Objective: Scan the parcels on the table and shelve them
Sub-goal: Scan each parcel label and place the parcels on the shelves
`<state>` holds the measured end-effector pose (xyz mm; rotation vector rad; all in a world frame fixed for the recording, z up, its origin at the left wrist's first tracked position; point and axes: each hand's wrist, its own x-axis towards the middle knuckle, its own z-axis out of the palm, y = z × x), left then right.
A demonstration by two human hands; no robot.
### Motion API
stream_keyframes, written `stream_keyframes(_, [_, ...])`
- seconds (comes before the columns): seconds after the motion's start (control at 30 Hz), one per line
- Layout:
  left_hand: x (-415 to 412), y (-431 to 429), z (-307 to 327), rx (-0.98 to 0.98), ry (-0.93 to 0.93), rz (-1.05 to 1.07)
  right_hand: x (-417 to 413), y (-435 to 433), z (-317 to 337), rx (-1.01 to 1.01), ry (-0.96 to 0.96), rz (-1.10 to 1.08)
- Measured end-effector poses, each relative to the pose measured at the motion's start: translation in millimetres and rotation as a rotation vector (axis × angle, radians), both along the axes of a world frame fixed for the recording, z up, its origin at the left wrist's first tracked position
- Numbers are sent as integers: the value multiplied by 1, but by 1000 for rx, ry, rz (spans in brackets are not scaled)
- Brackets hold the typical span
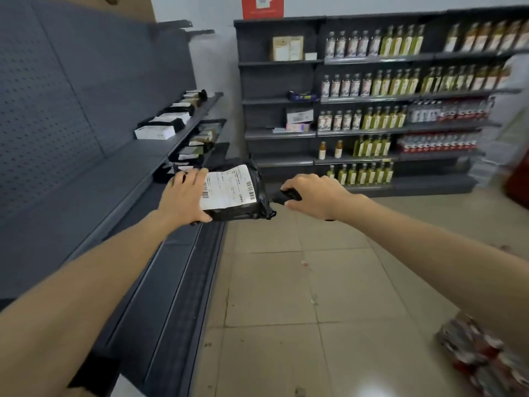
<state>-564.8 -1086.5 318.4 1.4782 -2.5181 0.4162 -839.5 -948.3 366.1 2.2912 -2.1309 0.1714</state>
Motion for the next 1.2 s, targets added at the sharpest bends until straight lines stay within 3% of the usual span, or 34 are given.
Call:
stream_keyframes(0.27, [-64,-111,-47,115,0,-12,-37,-106,-59,76,-31,6])
stream_keyframes(0.6, [-77,-322,-86,355,81,68,-61,-349,-65,119,-26,24])
stream_keyframes(0.9, [-112,-476,-144,453,44,129,-80,-520,-139,270,-65,112])
stream_keyframes(1.2, [-135,-609,-202,562,104,375,-125,-723,-192,356,-66,297])
